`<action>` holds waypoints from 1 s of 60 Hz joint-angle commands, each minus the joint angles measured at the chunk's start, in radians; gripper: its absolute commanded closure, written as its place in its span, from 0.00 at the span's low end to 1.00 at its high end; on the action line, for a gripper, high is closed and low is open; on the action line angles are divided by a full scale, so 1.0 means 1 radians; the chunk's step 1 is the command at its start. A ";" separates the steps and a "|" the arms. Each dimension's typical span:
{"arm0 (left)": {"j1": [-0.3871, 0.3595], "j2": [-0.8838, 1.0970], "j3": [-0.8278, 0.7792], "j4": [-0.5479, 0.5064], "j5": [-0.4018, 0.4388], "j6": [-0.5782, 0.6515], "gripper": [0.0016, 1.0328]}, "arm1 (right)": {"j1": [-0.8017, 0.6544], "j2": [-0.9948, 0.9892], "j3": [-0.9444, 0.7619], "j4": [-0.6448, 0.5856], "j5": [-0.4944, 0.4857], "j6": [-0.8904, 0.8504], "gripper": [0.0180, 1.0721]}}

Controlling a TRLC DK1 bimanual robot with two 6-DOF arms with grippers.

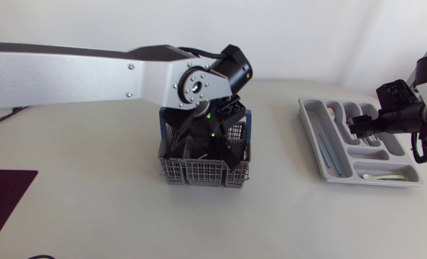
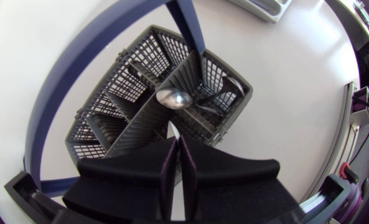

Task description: Sort the cutlery from the basket into the organizer compartments.

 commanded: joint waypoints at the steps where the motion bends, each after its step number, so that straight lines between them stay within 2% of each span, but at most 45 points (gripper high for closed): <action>1: 0.027 -0.070 -0.049 0.014 0.015 -0.015 0.97 | 0.015 -0.017 -0.031 -0.010 0.014 -0.011 0.21; 5: 0.036 -0.099 -0.062 0.021 0.035 -0.015 0.97 | 0.023 -0.022 -0.031 -0.012 0.016 -0.011 0.21; 22: 0.098 -0.280 -0.133 0.112 0.219 -0.027 0.97 | 0.070 -0.097 -0.056 -0.035 0.001 -0.017 0.21; 28: 0.118 -0.345 -0.148 0.147 0.282 -0.041 0.97 | 0.090 -0.147 -0.071 -0.048 -0.041 -0.022 0.21; 37: 0.144 -0.408 -0.165 0.186 0.376 -0.054 0.97 | 0.118 -0.250 -0.100 -0.090 -0.168 -0.032 0.21; 41: 0.153 -0.425 -0.168 0.199 0.434 -0.068 0.97 | 0.144 -0.296 -0.123 -0.093 -0.185 -0.040 0.21; 60: 0.167 -0.386 -0.170 0.258 0.669 -0.119 0.97 | 0.308 -0.476 -0.186 -0.189 -0.338 -0.069 0.21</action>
